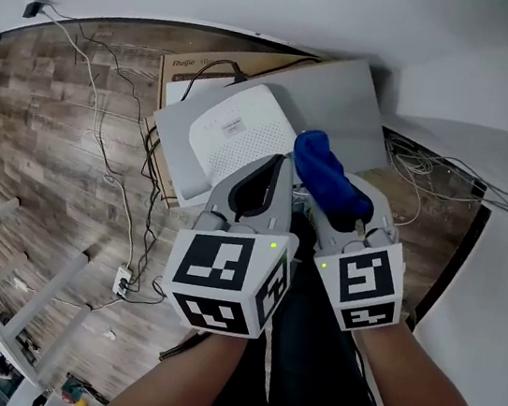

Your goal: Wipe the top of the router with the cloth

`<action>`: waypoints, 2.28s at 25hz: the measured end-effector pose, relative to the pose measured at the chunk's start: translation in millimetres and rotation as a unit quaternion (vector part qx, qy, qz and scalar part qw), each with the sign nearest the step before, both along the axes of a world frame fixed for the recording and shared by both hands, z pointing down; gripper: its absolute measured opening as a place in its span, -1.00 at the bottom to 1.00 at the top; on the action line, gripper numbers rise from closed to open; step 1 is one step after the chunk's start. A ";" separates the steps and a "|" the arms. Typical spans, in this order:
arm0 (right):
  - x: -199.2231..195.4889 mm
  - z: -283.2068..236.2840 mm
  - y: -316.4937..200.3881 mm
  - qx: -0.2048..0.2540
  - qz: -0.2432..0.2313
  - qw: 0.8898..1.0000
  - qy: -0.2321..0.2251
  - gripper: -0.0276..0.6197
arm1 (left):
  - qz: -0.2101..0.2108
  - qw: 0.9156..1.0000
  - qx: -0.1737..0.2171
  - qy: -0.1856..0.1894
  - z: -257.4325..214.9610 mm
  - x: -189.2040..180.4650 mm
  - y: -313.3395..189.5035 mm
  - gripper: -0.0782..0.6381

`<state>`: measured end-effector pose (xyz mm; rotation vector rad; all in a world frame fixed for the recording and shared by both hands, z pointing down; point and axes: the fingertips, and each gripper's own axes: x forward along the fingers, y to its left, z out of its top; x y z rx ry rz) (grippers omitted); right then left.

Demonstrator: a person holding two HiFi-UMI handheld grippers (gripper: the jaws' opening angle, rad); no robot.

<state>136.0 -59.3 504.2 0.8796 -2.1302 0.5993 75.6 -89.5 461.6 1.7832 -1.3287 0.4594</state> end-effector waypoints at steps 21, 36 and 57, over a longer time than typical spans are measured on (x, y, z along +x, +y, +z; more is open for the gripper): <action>4.8 99.2 -37.4 -0.007 -0.021 0.999 0.042 -0.47 | -0.021 0.999 -0.041 -0.022 69.8 11.8 0.4 -0.78; -5.0 1.0 -14.7 0.017 0.037 0.998 0.044 -0.46 | -0.073 0.997 0.004 0.004 11.8 -67.6 -7.3 -0.78; -239.9 69.8 -23.0 0.009 -0.204 0.976 0.078 -0.47 | -0.161 0.986 -0.026 0.029 40.5 -243.0 18.8 -0.78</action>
